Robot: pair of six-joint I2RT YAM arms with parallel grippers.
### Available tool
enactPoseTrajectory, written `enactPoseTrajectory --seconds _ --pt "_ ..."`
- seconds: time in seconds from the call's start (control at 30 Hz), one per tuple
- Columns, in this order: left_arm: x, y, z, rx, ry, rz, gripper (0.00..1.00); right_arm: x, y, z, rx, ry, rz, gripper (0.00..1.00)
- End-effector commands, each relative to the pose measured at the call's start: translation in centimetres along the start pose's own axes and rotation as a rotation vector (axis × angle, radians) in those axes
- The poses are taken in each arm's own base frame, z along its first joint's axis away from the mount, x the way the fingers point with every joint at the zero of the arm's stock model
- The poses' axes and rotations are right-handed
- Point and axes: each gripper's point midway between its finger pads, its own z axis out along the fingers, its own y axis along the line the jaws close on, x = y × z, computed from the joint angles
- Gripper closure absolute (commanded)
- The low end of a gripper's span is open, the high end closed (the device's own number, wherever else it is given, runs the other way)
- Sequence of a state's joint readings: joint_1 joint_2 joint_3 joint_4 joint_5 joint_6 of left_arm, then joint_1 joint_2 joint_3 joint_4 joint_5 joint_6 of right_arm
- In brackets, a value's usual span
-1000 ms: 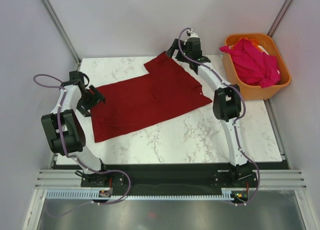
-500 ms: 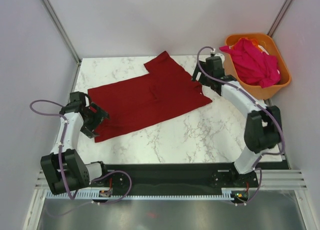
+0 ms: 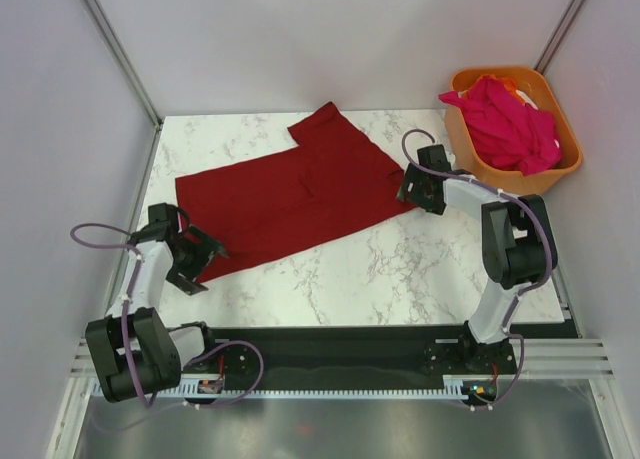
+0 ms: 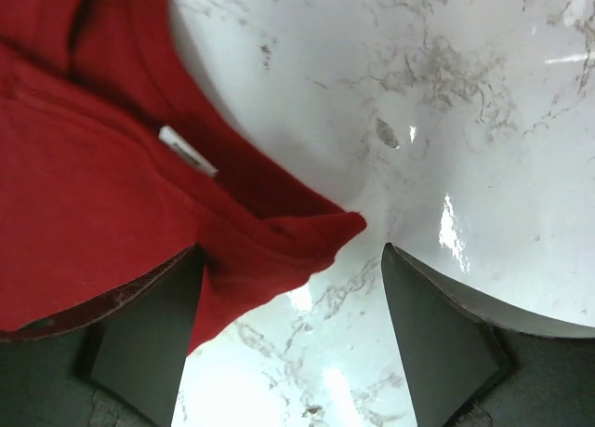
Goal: Fold and stack the t-shirts
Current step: Fold the tshirt
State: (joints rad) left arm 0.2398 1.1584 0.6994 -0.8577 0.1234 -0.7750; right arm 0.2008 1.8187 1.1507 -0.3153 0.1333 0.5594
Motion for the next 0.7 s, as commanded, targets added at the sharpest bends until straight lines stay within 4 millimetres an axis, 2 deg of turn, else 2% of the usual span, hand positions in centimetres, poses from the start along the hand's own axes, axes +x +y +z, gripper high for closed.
enactPoseTrajectory --seconds 0.0,0.07,0.13,0.17,0.3,0.4,0.5,0.67 --pt "-1.0 -0.6 -0.1 0.011 -0.042 -0.038 0.00 -1.3 0.9 0.5 -0.029 -0.009 0.029 0.15" --pt "-1.5 -0.3 0.2 -0.020 -0.054 -0.044 0.00 -0.6 0.7 1.2 -0.029 0.014 0.026 0.20" --pt "-1.8 -0.1 0.6 -0.044 -0.053 -0.052 0.00 0.0 0.6 1.5 -0.034 0.031 0.029 0.38" --pt "-2.1 0.0 0.8 -0.050 -0.054 -0.064 0.00 0.2 0.8 1.5 -0.047 0.035 0.030 0.53" --pt "-2.6 0.3 1.8 -0.067 -0.040 -0.075 0.04 0.7 0.5 1.3 -0.051 0.030 0.029 0.75" --pt "-3.0 0.5 2.5 -0.085 -0.046 -0.077 0.17 1.1 0.5 1.2 -0.058 0.040 0.021 0.82" --pt "-3.3 0.9 2.5 -0.105 -0.064 -0.083 0.33 1.2 0.6 1.1 -0.069 0.047 0.022 0.83" --pt "-5.0 1.6 2.3 -0.162 -0.131 -0.092 0.39 0.8 1.1 0.6 -0.094 0.038 0.015 0.87"
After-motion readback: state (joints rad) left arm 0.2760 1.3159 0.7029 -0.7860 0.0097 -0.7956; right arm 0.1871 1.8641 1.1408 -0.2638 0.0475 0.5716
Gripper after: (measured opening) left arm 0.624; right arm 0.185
